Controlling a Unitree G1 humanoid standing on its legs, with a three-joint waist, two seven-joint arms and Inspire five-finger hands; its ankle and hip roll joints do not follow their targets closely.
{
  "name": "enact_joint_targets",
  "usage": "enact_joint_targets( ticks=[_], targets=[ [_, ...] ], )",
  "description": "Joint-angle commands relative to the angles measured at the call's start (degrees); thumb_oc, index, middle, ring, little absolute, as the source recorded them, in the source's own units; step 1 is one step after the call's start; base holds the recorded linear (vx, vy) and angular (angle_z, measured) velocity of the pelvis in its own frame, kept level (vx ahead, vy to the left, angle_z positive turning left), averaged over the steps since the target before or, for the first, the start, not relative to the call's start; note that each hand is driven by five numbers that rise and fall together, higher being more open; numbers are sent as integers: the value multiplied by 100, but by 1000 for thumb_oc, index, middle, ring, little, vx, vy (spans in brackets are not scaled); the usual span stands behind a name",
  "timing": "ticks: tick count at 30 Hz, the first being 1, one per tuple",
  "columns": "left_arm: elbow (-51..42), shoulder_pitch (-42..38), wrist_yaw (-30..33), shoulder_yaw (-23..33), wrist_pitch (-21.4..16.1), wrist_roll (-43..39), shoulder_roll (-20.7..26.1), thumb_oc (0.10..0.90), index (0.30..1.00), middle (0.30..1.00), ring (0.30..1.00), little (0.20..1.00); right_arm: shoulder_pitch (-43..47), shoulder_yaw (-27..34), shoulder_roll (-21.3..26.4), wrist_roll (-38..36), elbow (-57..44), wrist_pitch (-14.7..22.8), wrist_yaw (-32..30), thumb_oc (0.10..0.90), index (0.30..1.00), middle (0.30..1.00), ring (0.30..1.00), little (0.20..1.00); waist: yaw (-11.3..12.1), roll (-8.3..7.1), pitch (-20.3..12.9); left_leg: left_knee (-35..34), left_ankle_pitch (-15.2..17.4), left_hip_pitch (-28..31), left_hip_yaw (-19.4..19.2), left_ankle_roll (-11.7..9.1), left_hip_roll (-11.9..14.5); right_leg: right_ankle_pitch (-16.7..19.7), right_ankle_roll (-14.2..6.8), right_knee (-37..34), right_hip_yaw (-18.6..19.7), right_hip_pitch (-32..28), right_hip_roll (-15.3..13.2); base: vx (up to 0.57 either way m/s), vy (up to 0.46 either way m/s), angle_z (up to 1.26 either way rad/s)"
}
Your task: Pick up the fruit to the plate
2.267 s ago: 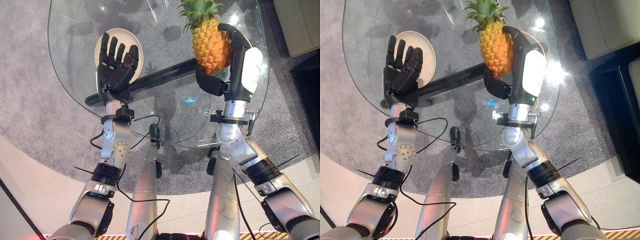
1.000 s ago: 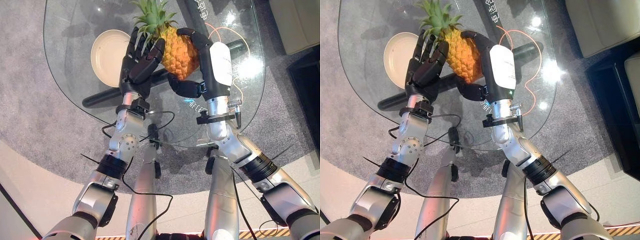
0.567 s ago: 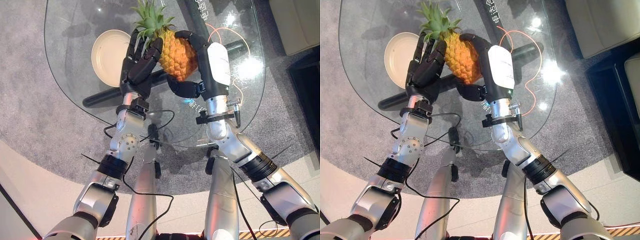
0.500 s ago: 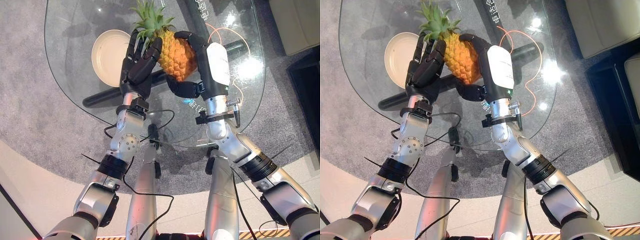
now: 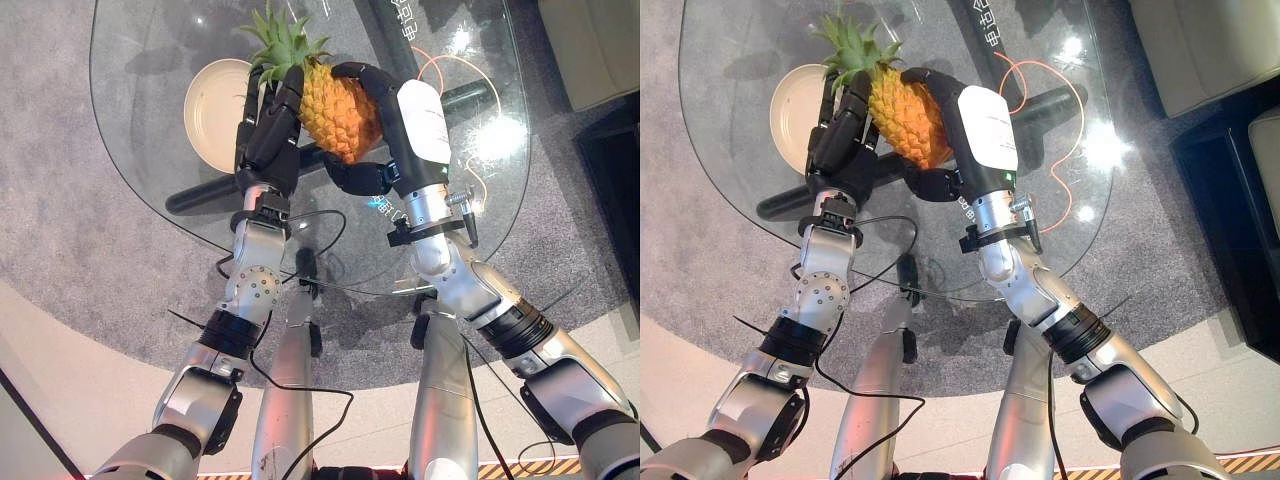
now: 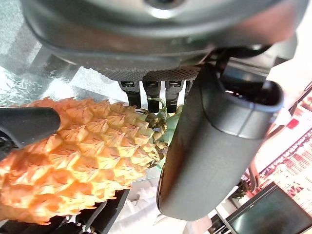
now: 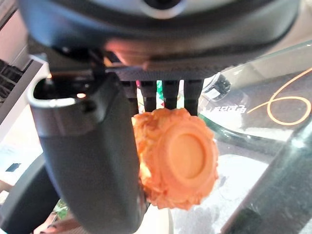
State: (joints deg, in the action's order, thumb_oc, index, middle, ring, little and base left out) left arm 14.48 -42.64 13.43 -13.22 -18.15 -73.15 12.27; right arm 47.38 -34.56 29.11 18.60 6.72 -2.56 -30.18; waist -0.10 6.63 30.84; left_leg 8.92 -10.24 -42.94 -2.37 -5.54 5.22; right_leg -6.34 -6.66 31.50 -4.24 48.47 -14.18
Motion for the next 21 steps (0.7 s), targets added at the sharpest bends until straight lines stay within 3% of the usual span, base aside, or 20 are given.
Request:
enact_joint_targets(
  ticks=[1, 21],
  targets=[
    [-651, -848, -92, -57, -468, 75, 31, 800, 900, 900, 900, 900, 1192, -433, -189, 621, -1261, 973, -61, 100, 300, 300, 300, 200, 96, -118, -105, 265, 564, 139, -227, 118, -353, 793, -71, -1419, -479, -522, 96, 0, 0, 0],
    [-787, -858, 517, -40, -804, 323, 98, 800, 900, 900, 900, 900, 1282, -615, -2, 668, -1464, 1400, 149, 100, 300, 300, 300, 200, 117, -150, -105, 245, 541, 98, -190, 107, -370, 802, -93, -1474, -519, -535, 109, 0, 0, 0]
  ],
)
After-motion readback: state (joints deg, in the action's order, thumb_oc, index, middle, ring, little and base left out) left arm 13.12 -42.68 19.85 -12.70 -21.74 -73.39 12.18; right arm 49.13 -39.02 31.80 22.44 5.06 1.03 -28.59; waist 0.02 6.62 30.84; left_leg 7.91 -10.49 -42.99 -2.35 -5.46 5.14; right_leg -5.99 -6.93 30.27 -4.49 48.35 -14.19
